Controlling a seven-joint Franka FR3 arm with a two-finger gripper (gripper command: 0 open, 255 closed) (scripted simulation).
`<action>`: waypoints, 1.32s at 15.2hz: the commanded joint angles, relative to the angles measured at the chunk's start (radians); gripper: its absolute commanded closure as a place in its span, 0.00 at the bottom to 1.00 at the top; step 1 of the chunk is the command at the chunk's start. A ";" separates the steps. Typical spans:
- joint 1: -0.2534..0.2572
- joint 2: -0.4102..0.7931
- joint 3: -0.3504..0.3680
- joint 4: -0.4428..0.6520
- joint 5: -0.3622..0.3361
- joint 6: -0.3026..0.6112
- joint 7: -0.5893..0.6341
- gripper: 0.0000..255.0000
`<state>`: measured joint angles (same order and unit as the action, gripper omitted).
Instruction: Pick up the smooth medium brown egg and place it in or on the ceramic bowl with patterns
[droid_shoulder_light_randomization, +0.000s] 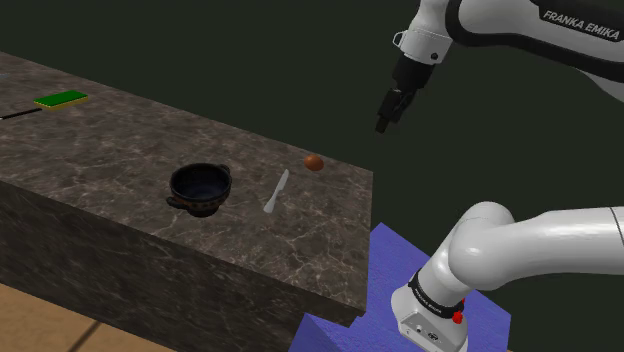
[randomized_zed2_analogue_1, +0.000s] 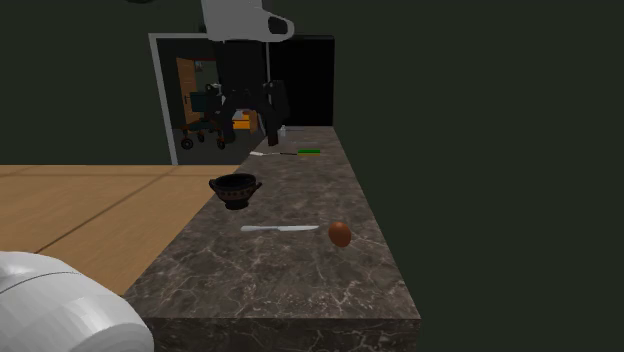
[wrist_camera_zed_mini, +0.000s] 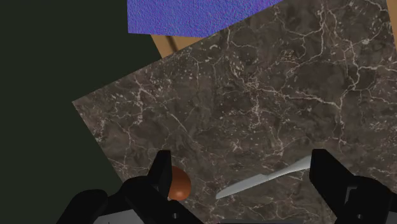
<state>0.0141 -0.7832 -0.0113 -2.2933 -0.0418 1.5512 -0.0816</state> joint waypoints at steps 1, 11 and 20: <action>0.000 0.000 0.000 0.000 0.000 0.000 0.000 0.00; -0.024 0.217 -0.021 -0.116 -0.050 0.365 0.008 0.00; -0.051 0.510 -0.040 -0.093 -0.098 0.664 0.029 0.00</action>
<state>-0.0358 -0.3084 -0.0529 -2.3889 -0.1345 2.1782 -0.0607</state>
